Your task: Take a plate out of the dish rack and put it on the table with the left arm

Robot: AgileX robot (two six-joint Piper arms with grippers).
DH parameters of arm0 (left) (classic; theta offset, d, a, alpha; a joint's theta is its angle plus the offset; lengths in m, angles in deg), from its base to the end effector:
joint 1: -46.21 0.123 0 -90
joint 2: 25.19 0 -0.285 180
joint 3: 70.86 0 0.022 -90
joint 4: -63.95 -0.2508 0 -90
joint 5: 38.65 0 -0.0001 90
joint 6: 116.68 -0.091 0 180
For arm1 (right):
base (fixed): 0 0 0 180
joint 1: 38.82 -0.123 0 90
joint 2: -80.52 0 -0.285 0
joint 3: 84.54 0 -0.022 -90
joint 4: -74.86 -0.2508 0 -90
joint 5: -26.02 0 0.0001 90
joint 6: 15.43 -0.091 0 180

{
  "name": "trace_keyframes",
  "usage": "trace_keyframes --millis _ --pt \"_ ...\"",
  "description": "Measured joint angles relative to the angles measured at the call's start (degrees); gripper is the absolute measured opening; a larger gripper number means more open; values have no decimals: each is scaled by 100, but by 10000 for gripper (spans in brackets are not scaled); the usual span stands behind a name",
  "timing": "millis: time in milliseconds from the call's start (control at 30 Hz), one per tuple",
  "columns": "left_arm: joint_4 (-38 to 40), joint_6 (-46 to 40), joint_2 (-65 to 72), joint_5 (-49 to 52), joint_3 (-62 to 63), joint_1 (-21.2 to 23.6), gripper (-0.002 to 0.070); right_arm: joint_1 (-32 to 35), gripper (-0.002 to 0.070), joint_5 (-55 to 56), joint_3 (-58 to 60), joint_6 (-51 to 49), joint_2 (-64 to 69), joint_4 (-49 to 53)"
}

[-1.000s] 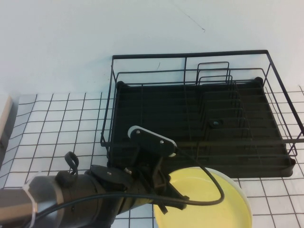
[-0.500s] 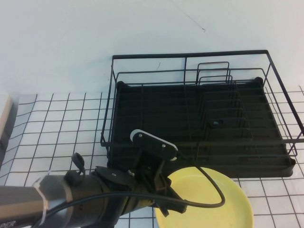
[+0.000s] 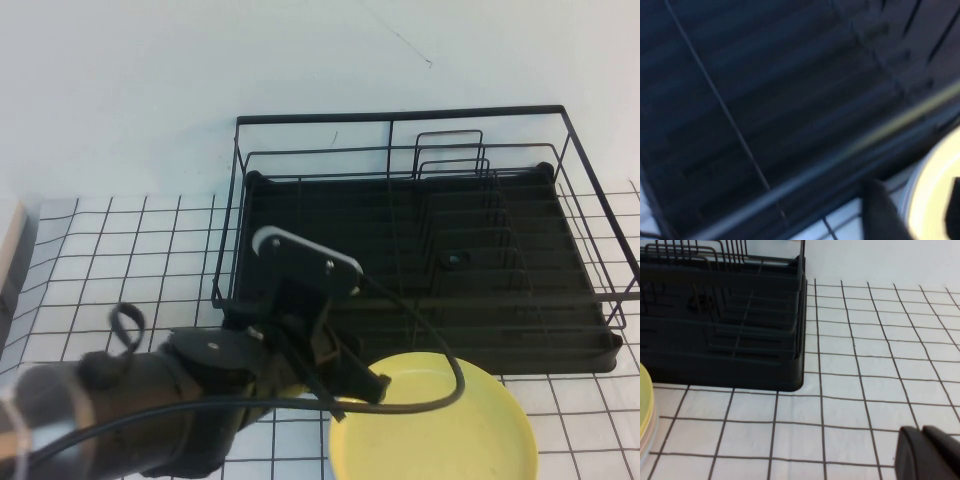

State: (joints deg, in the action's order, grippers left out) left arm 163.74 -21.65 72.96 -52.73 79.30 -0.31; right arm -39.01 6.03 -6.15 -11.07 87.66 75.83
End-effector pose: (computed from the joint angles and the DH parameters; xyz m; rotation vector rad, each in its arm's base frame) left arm 0.2352 -0.2164 0.2108 0.4907 2.2156 -0.2993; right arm 0.0532 -0.0004 0.1755 -0.0837 1.8402 -0.0674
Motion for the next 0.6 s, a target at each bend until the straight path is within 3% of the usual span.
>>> trace_keyframes --millis 100,200,600 --pt "13 -170 -379 -77 0 0 146 0 -2 0 0 0 0 0" --pt "13 -368 -831 -184 0 0 43 0 -2 0 0 0 0 0" --pt "47 -608 -2892 -328 0 0 1 0 -2 0 0 0 0 0"
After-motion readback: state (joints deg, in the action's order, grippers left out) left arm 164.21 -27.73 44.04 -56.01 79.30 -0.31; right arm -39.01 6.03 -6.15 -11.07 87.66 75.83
